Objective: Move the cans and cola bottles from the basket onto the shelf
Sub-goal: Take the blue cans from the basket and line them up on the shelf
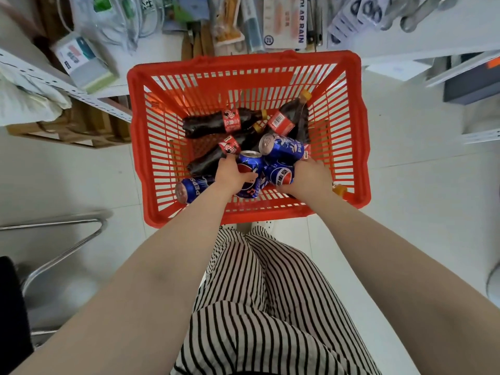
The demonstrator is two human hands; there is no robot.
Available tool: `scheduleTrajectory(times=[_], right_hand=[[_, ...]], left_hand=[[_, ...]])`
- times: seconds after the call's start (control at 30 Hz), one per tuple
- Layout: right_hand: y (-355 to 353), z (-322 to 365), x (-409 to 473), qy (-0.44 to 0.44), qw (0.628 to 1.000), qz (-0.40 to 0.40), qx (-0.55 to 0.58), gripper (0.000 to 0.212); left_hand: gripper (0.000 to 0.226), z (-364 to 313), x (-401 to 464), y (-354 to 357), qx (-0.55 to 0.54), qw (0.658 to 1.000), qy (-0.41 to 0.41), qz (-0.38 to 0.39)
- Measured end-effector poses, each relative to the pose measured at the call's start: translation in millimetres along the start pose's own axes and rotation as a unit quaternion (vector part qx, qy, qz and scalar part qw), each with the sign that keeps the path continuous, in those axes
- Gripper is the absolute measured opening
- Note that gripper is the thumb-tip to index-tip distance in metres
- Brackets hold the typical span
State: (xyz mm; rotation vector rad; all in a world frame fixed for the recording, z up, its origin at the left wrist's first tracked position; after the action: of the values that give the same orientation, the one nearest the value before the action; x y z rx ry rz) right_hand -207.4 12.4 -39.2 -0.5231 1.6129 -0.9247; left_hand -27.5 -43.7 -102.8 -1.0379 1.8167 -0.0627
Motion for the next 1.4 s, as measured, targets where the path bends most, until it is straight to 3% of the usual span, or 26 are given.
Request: scheduleTrajectory(times=[0.23,0.33,0.4,0.47,0.57,0.73,0.83,0.93,1.1,1.17,1.4], right_hand=[[-14.0,-11.0,-16.4,0.027,0.991,0.018,0.133,0.055],[-34.4,-18.1,-35.3,0.067,0.965,0.013,0.254,0.052],[-49.1,-20.3,-52.3,0.099,0.912,0.013,0.398,0.052],[-65.9,-20.0,-74.0,0.116,0.834,0.01,0.54,0.041],[-90.0,-16.6,-111.0,0.124,0.742,0.032,0.658,0.029],[-120.4,-31.2,-169.4,0.129,0.682,-0.032,0.719,0.034],[-124.7,-46.9,-202.6,0.151,0.654,-0.078,0.737,0.05],[-124.2,-68.8,-244.1,0.155,0.622,-0.12,0.758,0.058],[-108.2,-117.3,-313.0,0.176,0.571,-0.186,0.78,0.07],[-98.5,-137.9,-339.6,0.185,0.547,-0.211,0.789,0.065],[-41.5,-204.5,-435.8,0.183,0.422,-0.295,0.838,0.048]], left_hand=[[0.062,-5.6,-27.0,-32.4,-0.099,0.994,0.042,-0.035],[0.062,-15.2,-46.4,-57.5,-0.13,0.99,0.038,-0.029],[0.059,-22.9,-59.3,-74.0,-0.159,0.986,0.04,-0.014],[0.059,-32.3,-74.6,-88.7,-0.188,0.981,0.045,0.012],[0.064,-52.8,-106.6,-107.8,-0.263,0.962,0.058,0.04],[0.034,-95.1,-162.7,-120.0,-0.331,0.932,0.102,0.108],[0.027,-116.9,-188.3,-120.5,-0.317,0.93,0.117,0.143],[0.031,-149.1,-219.7,-115.0,-0.288,0.934,0.139,0.161],[0.032,-204.6,-269.3,-72.3,-0.292,0.921,0.094,0.241],[0.043,-220.5,-286.7,-47.5,-0.289,0.917,0.082,0.264],[0.044,-249.6,-368.1,65.0,-0.229,0.894,0.058,0.38]])
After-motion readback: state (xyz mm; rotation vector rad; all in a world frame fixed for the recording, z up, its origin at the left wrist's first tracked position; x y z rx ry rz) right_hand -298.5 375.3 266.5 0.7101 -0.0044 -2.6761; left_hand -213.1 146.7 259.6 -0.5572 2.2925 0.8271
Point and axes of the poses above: each hand's wrist, its own x-axis towards the middle knuckle, its own y-axis out of the palm, z = x × y, the point moved 6 cm from there along x, towards the middle knuckle, and after that the axes turned 5 degrees about -x, right-handed, at the moved point
